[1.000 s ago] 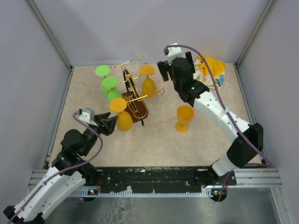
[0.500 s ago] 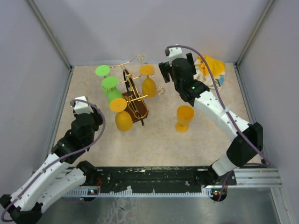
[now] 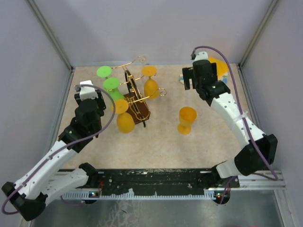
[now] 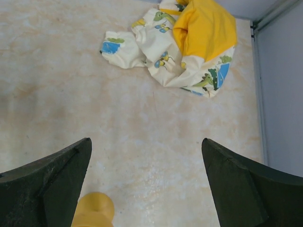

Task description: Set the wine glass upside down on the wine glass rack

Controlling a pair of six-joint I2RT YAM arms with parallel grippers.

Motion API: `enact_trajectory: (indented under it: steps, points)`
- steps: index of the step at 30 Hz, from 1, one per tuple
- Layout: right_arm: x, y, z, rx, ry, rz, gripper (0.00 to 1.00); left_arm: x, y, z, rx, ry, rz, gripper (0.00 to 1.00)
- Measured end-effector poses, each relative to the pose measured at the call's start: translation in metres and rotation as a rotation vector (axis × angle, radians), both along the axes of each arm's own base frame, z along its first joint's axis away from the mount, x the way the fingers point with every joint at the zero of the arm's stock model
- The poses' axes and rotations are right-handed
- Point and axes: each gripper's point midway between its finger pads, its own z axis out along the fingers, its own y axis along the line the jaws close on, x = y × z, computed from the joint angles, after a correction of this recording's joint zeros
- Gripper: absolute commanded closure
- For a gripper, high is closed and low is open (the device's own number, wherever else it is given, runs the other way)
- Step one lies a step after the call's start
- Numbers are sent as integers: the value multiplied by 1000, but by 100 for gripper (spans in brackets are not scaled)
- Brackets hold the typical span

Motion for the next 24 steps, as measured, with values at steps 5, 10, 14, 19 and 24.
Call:
enact_trajectory:
  steps: [5,10,14,19,24]
  points:
    - [-36,3,3,57,44,71,10,18,-11,34,33,-60,-21,42]
    - [-66,6,4,104,88,137,17,38,-32,64,51,-107,-96,42]
    - [-82,9,-8,125,148,161,18,58,-62,82,46,-134,-204,39]
    - [-100,8,-39,123,263,169,19,84,-105,93,57,-133,-345,37]
    - [-111,7,-65,120,338,164,24,102,-139,113,49,-150,-453,37]
